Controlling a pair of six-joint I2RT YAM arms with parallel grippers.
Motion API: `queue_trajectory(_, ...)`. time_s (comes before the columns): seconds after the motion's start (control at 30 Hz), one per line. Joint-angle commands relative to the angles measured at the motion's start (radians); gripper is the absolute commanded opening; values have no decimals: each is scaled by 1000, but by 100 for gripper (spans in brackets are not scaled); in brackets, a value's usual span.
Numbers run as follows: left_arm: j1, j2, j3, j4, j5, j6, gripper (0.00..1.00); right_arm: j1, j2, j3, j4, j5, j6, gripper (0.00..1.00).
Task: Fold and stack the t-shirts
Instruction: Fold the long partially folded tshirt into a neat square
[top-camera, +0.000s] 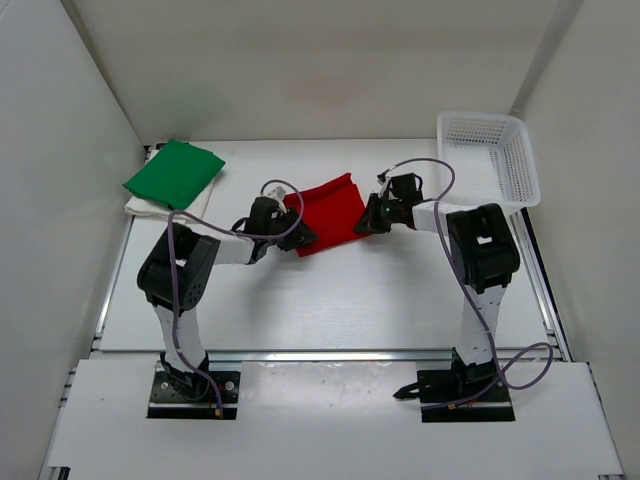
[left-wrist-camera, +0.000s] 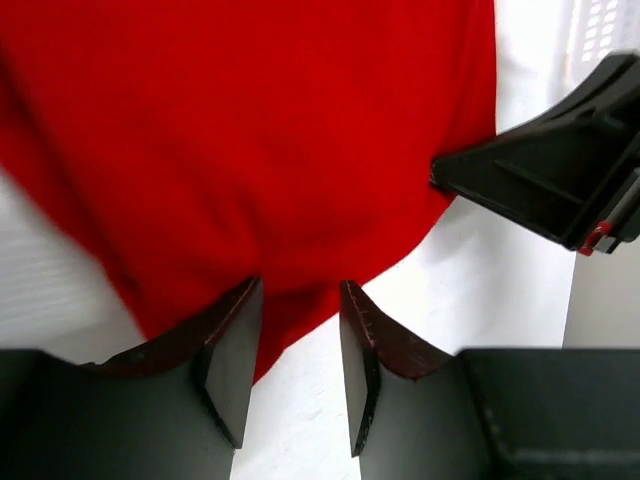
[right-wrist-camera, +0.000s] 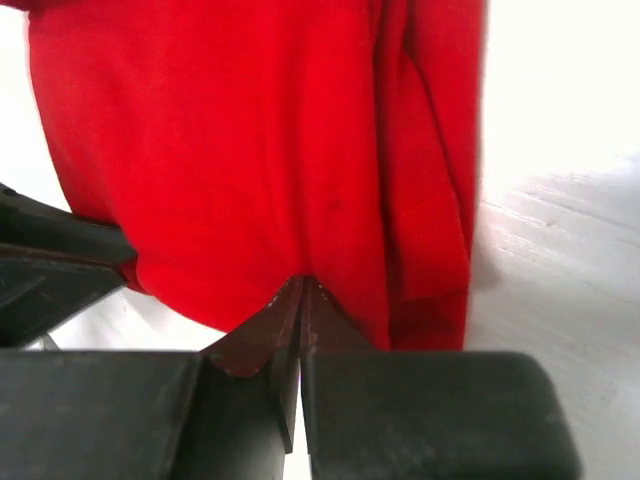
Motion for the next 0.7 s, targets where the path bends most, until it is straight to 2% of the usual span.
queue_trajectory(0.0, 29, -27, -116, 25, -31, 4, 47, -2, -56, -125, 128, 23, 40, 0)
queue_trajectory(0.2, 24, -196, -345, 106, -4, -34, 44, 13, -271, -471, 278, 37, 105, 0)
queue_trajectory(0.3, -26, -309, -397, 111, -27, -42, 44, 15, -392, -533, 291, 36, 107, 0)
queue_trajectory(0.37, -49, -381, -379, 62, -37, -32, 42, 22, -440, -509, 239, 39, 87, 0)
queue_trajectory(0.5, -65, -429, -292, 16, -63, -11, 44, 35, -477, -396, 177, 59, 48, 0)
queue_trajectory(0.57, -43, -393, -210, -7, -68, 11, 44, 41, -443, -348, 194, 36, 35, 0)
queue_trajectory(0.67, -3, -286, -100, -29, -67, 23, 44, 28, -307, -253, 216, -21, 45, 0)
